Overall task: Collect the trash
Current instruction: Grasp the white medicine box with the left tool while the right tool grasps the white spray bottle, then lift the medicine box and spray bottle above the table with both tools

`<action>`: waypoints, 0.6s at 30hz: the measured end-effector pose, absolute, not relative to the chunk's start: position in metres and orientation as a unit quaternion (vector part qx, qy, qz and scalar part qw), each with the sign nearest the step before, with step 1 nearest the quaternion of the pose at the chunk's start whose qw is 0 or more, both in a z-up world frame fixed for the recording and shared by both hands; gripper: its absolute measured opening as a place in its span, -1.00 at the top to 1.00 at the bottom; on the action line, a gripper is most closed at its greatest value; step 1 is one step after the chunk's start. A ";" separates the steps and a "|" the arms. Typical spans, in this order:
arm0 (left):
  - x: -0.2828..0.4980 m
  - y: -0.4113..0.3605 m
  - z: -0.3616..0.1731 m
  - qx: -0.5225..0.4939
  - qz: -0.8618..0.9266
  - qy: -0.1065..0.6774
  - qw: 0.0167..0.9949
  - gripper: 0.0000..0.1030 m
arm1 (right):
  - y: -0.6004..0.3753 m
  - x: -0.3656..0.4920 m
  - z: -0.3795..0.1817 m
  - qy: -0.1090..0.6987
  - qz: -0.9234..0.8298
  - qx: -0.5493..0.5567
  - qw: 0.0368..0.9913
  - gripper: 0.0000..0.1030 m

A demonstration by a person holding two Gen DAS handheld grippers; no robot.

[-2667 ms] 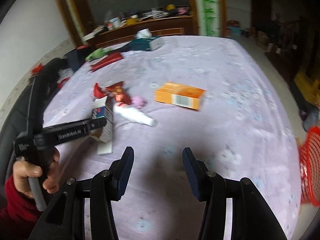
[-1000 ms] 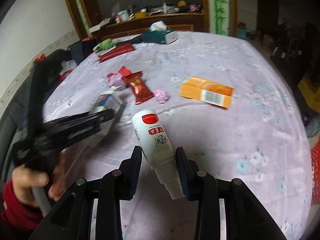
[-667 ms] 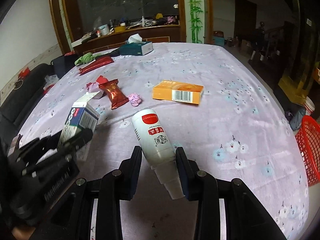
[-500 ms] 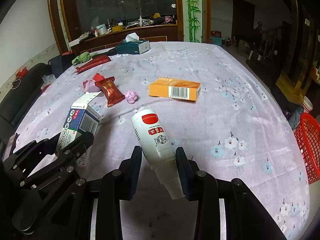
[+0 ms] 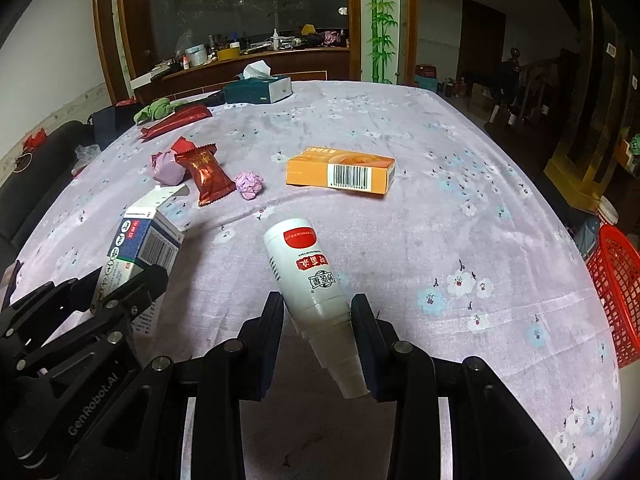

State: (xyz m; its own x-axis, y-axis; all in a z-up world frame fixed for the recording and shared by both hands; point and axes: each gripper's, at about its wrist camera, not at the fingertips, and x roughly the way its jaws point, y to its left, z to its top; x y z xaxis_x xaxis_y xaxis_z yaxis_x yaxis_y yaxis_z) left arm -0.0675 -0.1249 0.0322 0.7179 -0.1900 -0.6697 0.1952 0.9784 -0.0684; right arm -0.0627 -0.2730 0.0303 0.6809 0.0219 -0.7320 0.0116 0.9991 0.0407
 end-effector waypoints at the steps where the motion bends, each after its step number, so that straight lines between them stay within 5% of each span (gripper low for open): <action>1: -0.067 -0.125 0.032 0.004 -0.105 0.361 0.927 0.37 | -0.273 -0.063 0.029 0.400 0.003 0.022 0.916 0.28; 18: -0.074 -0.130 0.036 0.012 -0.109 0.347 0.931 0.37 | -0.273 -0.070 0.037 0.397 0.005 0.027 0.917 0.27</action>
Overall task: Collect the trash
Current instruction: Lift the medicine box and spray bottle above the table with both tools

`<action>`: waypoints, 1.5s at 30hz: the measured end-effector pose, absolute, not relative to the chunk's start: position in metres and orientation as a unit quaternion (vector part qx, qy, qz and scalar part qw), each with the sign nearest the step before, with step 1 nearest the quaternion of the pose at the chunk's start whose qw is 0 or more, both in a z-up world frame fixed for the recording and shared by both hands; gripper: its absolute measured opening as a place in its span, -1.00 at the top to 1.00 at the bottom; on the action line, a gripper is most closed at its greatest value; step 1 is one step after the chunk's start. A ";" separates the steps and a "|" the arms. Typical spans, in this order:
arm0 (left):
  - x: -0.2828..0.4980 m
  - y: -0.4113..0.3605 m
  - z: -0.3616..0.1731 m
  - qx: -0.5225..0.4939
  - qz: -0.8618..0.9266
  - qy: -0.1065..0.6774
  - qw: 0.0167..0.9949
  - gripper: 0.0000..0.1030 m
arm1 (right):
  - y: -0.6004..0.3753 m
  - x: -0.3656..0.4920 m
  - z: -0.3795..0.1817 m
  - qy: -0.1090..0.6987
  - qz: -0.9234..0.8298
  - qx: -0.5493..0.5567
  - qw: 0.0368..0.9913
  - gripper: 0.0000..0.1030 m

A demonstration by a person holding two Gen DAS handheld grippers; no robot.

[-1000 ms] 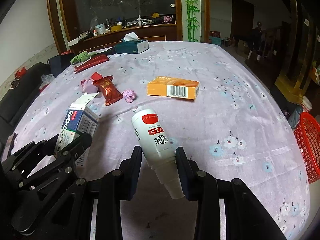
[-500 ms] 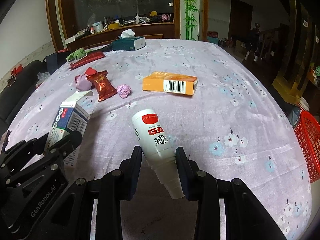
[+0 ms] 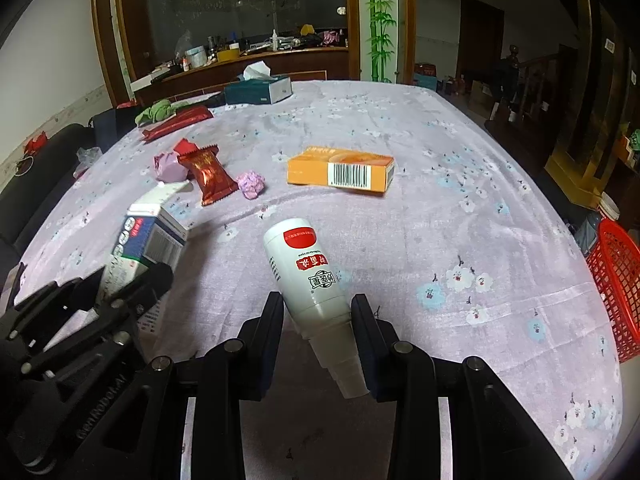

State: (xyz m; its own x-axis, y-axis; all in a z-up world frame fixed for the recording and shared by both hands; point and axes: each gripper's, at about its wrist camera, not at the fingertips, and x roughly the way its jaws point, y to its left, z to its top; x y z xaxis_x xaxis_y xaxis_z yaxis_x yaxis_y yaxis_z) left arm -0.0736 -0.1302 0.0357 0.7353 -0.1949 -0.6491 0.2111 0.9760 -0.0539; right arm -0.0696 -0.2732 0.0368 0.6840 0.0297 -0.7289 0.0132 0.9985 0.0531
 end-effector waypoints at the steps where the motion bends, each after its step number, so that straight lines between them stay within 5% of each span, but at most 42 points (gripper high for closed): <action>1: -0.074 -0.131 0.037 0.012 -0.109 0.345 0.932 0.37 | -0.274 -0.071 0.040 0.395 0.006 0.028 0.918 0.27; 45: -0.080 -0.137 0.045 0.017 -0.121 0.339 0.933 0.36 | -0.288 -0.087 0.062 0.376 0.001 0.052 0.925 0.27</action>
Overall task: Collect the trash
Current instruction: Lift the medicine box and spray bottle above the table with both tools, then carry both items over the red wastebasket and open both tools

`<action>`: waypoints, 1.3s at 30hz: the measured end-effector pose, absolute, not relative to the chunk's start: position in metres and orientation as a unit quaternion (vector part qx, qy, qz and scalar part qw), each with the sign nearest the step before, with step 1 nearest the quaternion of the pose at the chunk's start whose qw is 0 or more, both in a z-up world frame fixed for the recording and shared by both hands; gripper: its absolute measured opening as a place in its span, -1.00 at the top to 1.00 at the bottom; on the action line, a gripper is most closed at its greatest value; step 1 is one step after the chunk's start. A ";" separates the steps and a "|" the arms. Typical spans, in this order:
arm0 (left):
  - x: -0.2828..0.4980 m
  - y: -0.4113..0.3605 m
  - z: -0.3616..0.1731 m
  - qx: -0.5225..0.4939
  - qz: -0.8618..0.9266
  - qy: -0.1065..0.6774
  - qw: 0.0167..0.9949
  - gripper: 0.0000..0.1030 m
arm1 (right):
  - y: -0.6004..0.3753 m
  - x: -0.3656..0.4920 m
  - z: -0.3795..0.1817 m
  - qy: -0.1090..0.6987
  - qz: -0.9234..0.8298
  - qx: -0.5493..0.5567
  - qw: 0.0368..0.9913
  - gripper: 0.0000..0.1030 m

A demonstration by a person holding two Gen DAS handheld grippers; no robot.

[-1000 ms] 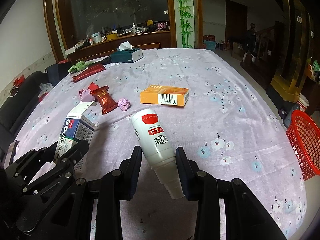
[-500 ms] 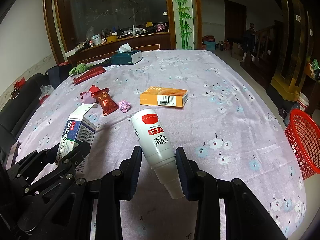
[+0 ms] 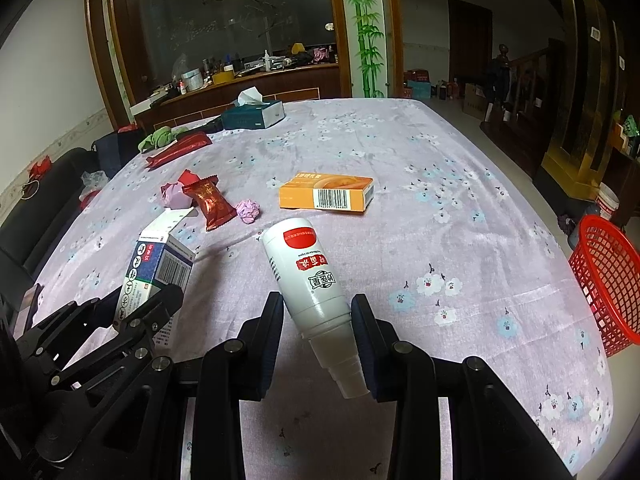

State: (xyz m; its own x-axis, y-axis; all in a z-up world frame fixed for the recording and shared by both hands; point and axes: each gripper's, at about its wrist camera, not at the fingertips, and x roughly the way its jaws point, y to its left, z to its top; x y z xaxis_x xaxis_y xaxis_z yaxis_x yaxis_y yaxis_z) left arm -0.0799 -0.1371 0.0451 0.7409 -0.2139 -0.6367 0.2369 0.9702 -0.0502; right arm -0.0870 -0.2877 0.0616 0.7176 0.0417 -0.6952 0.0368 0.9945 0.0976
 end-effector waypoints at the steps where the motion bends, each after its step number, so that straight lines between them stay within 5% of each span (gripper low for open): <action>1: -0.080 -0.137 0.045 0.017 -0.122 0.339 0.933 0.37 | -0.288 -0.087 0.062 0.376 0.001 0.052 0.925 0.27; 27: -0.074 -0.212 0.077 0.061 -0.205 0.331 0.919 0.36 | -0.357 -0.102 0.067 0.370 -0.044 0.106 0.922 0.27; 39: -0.069 -0.342 0.104 0.076 -0.350 0.366 0.859 0.36 | -0.516 -0.144 0.095 0.324 -0.136 0.240 0.905 0.27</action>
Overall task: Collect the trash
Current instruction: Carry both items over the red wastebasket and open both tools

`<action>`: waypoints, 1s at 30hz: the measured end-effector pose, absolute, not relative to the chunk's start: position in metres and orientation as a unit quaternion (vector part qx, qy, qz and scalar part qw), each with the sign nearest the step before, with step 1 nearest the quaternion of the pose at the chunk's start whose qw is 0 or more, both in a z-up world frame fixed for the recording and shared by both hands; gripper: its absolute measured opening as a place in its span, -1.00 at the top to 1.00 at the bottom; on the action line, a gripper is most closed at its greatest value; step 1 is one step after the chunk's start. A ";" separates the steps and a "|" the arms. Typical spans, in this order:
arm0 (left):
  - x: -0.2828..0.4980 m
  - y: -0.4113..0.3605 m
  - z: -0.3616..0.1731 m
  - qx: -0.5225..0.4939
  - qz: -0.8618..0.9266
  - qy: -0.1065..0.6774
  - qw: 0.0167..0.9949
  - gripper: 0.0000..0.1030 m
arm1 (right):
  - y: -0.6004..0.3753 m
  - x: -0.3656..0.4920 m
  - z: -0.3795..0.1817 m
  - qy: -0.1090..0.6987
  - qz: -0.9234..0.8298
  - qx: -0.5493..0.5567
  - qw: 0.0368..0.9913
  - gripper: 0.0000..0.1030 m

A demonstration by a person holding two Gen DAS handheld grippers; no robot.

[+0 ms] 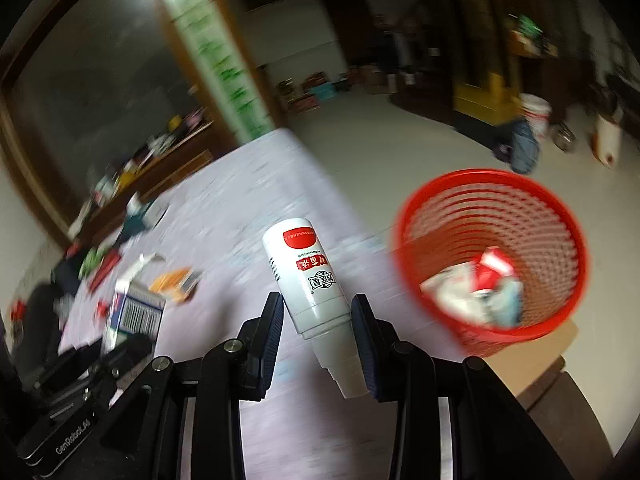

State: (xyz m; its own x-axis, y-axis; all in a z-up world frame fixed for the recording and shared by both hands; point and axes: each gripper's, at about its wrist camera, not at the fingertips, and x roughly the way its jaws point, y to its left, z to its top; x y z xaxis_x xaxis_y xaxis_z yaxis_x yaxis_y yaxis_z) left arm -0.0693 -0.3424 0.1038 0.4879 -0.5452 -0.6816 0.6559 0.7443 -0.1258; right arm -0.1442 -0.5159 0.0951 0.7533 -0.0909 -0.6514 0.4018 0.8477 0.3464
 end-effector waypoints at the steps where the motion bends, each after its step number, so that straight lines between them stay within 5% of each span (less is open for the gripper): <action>1: -0.070 -0.353 0.105 0.076 -0.361 0.368 0.854 0.36 | -0.533 -0.150 0.098 0.319 -0.146 0.250 0.903 0.27; 13: -0.064 -0.513 0.097 0.090 -0.452 0.403 0.791 0.36 | -0.656 -0.167 0.101 0.309 -0.208 0.316 0.873 0.25; 16: -0.054 -0.541 0.087 0.086 -0.456 0.421 0.779 -0.09 | -0.676 -0.160 0.096 0.315 -0.205 0.324 0.868 0.22; 30: -0.070 -0.454 0.107 0.096 -0.423 0.389 0.813 -0.13 | -0.629 -0.162 0.114 0.318 -0.172 0.274 0.891 0.21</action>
